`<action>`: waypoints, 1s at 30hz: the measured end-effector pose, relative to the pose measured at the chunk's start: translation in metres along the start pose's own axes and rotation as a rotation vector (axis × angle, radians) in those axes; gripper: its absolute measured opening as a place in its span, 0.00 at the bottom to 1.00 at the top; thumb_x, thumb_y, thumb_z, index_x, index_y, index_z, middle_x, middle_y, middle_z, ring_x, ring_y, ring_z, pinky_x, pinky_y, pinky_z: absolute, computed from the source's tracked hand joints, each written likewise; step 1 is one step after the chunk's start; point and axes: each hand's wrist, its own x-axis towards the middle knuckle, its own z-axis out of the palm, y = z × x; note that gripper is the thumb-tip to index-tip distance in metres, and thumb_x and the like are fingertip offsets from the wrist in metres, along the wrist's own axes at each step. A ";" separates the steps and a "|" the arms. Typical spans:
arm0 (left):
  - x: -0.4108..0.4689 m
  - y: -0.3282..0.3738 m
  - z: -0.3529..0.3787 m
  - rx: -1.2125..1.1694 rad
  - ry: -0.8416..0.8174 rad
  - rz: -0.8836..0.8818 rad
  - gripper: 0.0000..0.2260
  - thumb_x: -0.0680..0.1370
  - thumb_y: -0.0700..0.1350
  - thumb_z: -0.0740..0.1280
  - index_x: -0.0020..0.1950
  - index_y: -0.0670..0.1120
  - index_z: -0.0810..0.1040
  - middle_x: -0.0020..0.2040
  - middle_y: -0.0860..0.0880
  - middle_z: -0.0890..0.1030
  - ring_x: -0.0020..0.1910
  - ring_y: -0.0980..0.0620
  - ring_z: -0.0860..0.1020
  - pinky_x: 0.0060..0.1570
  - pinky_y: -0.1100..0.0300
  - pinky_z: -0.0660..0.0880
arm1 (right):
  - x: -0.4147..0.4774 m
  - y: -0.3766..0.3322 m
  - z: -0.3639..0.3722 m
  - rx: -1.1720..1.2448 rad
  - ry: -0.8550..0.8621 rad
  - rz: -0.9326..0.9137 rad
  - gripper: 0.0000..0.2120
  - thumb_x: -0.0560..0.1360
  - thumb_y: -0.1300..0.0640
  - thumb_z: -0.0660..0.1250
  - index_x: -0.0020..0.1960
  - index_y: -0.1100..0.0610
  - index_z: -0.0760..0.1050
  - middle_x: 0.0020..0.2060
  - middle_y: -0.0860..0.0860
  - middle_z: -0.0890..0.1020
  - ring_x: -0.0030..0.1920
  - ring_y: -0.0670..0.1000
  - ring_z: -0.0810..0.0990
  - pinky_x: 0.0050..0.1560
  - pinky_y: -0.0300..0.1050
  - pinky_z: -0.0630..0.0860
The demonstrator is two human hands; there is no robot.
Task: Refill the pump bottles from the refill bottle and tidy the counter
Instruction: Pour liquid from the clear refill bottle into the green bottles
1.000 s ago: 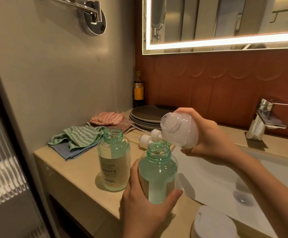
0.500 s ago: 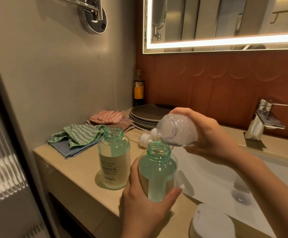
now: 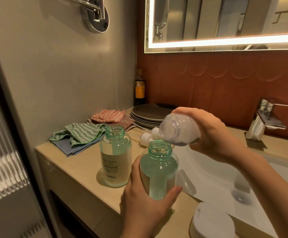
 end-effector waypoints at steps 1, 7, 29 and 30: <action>0.000 0.000 0.000 -0.002 -0.001 0.003 0.40 0.50 0.72 0.67 0.54 0.82 0.47 0.60 0.63 0.71 0.59 0.57 0.71 0.62 0.52 0.70 | 0.000 0.000 0.000 -0.010 0.003 -0.009 0.45 0.59 0.65 0.80 0.65 0.41 0.60 0.60 0.50 0.76 0.59 0.54 0.74 0.56 0.57 0.76; 0.000 -0.004 0.002 -0.027 -0.004 0.014 0.43 0.50 0.72 0.67 0.62 0.71 0.53 0.62 0.60 0.73 0.59 0.55 0.72 0.61 0.50 0.71 | 0.000 0.001 0.002 -0.058 0.004 -0.041 0.44 0.59 0.65 0.80 0.66 0.44 0.63 0.60 0.52 0.77 0.59 0.55 0.75 0.56 0.55 0.74; 0.000 -0.007 0.002 -0.030 -0.015 0.020 0.43 0.51 0.72 0.67 0.63 0.70 0.54 0.63 0.60 0.72 0.59 0.55 0.70 0.62 0.50 0.70 | 0.002 0.002 0.000 -0.150 0.007 -0.077 0.43 0.60 0.63 0.80 0.67 0.45 0.62 0.60 0.52 0.78 0.60 0.56 0.75 0.58 0.61 0.74; 0.000 -0.007 0.002 -0.029 -0.012 0.020 0.43 0.51 0.72 0.67 0.63 0.70 0.54 0.62 0.60 0.72 0.59 0.55 0.70 0.62 0.50 0.70 | 0.002 0.002 0.000 -0.151 0.006 -0.076 0.43 0.60 0.63 0.80 0.67 0.45 0.62 0.60 0.52 0.78 0.60 0.56 0.75 0.58 0.61 0.74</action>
